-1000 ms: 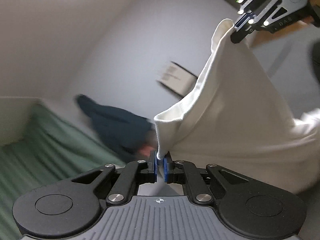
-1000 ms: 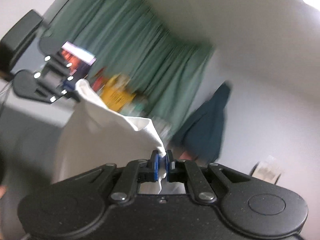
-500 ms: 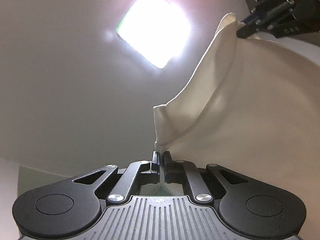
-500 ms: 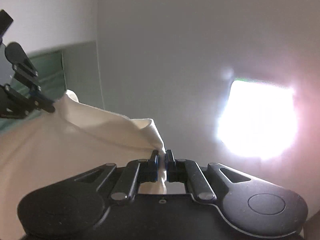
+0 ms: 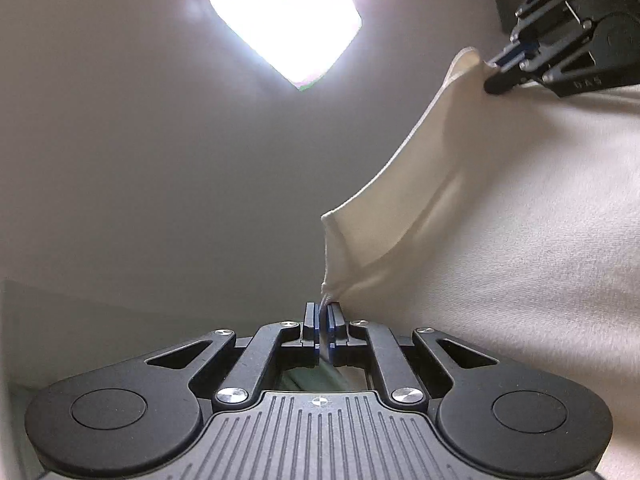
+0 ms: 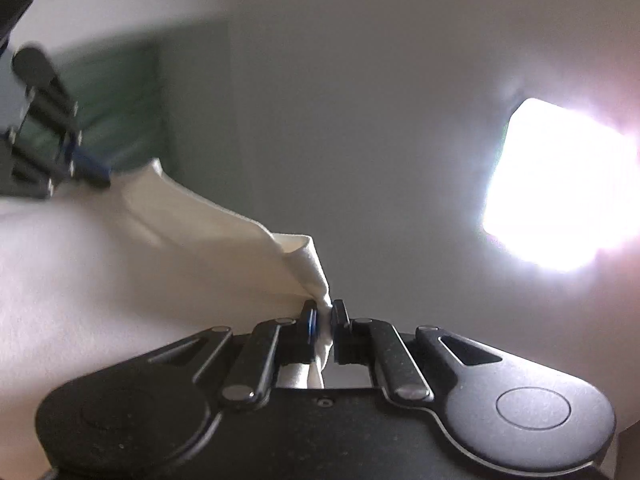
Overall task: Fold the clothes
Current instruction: 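Lift the shirt with both grippers and swing it out over the bed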
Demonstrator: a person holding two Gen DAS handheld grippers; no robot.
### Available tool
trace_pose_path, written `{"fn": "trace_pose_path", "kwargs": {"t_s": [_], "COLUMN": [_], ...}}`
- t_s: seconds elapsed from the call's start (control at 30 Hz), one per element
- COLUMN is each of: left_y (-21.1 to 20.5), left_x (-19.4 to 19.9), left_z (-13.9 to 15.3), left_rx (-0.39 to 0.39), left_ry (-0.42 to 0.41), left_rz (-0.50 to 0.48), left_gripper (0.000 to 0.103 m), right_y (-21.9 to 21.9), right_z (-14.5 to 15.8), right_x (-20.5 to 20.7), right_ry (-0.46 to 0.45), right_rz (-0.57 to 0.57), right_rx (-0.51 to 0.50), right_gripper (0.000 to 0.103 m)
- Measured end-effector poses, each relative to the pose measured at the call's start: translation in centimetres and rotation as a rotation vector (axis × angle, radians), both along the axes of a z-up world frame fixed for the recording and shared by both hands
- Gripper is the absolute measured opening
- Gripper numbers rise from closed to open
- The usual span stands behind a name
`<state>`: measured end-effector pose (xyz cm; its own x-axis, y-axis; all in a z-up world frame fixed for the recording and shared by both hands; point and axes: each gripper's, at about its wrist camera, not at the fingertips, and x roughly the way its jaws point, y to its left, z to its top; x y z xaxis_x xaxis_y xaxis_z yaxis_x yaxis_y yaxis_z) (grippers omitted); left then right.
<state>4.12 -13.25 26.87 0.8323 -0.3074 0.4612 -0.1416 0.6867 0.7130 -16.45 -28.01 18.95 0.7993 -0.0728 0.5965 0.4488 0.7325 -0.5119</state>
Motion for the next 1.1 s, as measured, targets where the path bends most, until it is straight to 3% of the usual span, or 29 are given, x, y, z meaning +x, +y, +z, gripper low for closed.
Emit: {"fn": "trace_pose_path", "kwargs": {"t_s": [0.2,0.33,0.53,0.63,0.73,0.83,0.9,0.93,0.97,1.0,1.03,1.07,1.1], "left_y": [-1.4,0.0,2.1,2.5,8.3,12.9,13.1,13.2,13.3,12.9,12.6,12.8,13.1], "left_x": [14.6,27.1,43.5,46.5,45.6,39.8,37.9,37.0,36.1,35.8,35.5,35.6,35.7], "left_z": [-5.7,-13.4,-21.8,-27.6,-32.1,-39.0,-41.0,-42.0,-43.0,-43.0,-43.0,-43.0,-42.9], "left_rx": [0.047,0.058,-0.073,-0.105,-0.247,-0.309,-0.300,-0.295,-0.292,-0.303,-0.317,-0.353,-0.389], "left_ry": [0.279,0.518,0.818,0.960,1.069,1.189,1.267,1.306,1.343,1.362,1.380,1.394,1.406], "left_rz": [0.020,0.020,0.076,0.118,0.065,-0.028,-0.096,-0.131,-0.165,-0.186,-0.206,-0.210,-0.214], "left_gripper": [0.006,0.006,0.006,0.006,0.007,0.007,0.007,0.014,0.040,0.058,0.093,0.101,0.101], "right_y": [-3.4,-5.0,-5.3,-4.9,-5.8,-7.6,-9.6,-11.1,-12.4,-13.5,-14.7,-15.9,-17.1], "right_z": [-8.3,-14.2,-23.2,-27.8,-31.1,-34.6,-36.2,-36.6,-36.7,-36.6,-36.5,-36.2,-35.7], "right_x": [16.5,27.9,43.5,49.5,53.7,55.7,55.5,54.5,53.3,51.7,50.2,48.5,46.4], "right_ry": [0.354,0.546,0.830,0.978,1.136,1.279,1.351,1.356,1.347,1.322,1.296,1.274,1.260], "right_rz": [-0.011,0.003,-0.011,-0.045,-0.089,-0.120,-0.093,-0.096,-0.083,-0.052,-0.020,0.020,0.066], "right_rx": [0.006,0.034,0.058,0.096,0.152,0.205,0.340,0.423,0.508,0.594,0.680,0.766,0.847], "right_gripper": [0.008,0.008,0.007,0.007,0.008,0.008,0.010,0.018,0.033,0.040,0.044,0.044,0.044]}}
